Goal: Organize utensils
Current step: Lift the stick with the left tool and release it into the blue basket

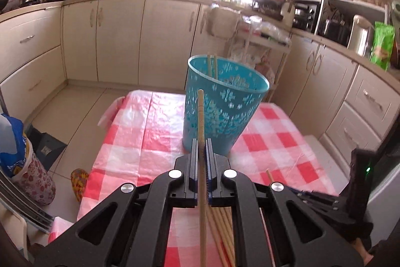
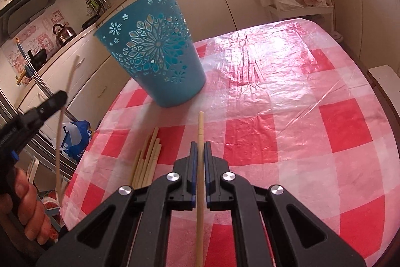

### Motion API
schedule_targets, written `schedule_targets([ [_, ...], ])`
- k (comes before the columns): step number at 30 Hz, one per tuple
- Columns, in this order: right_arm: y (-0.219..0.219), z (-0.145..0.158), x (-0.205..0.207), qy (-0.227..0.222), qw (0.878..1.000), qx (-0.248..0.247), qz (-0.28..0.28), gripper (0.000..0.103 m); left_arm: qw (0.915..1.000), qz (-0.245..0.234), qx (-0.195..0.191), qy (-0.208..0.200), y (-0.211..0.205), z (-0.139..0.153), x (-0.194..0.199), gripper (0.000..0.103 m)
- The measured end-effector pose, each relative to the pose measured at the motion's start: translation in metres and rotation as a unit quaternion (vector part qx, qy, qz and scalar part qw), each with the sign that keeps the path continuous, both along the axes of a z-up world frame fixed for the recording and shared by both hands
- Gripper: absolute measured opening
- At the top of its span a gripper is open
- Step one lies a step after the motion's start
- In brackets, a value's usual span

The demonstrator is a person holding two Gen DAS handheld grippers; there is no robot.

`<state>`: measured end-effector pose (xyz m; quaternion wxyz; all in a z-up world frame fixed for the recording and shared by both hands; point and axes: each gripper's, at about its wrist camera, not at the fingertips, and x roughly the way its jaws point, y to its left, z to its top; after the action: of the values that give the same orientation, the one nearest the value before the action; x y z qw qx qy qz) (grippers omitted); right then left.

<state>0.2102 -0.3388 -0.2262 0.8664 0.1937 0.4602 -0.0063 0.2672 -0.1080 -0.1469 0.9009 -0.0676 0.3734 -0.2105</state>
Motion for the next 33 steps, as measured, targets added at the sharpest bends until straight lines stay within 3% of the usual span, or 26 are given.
schedule_targets([
  [4, 0.0, -0.001, 0.001, 0.004, 1.0, 0.0, 0.006, 0.006, 0.998, 0.019, -0.047, -0.037, 0.009, 0.025, -0.003, 0.005],
  [10, 0.0, -0.002, 0.001, 0.006, 1.0, 0.004, 0.008, 0.006, 0.994, 0.03, -0.079, -0.069, 0.016, 0.052, 0.002, 0.005],
  [33, -0.01, 0.0, -0.004, -0.005, 1.0, 0.02, -0.01, 0.006, 0.9834, 0.046, -0.119, -0.129, -0.005, 0.078, 0.052, 0.005],
])
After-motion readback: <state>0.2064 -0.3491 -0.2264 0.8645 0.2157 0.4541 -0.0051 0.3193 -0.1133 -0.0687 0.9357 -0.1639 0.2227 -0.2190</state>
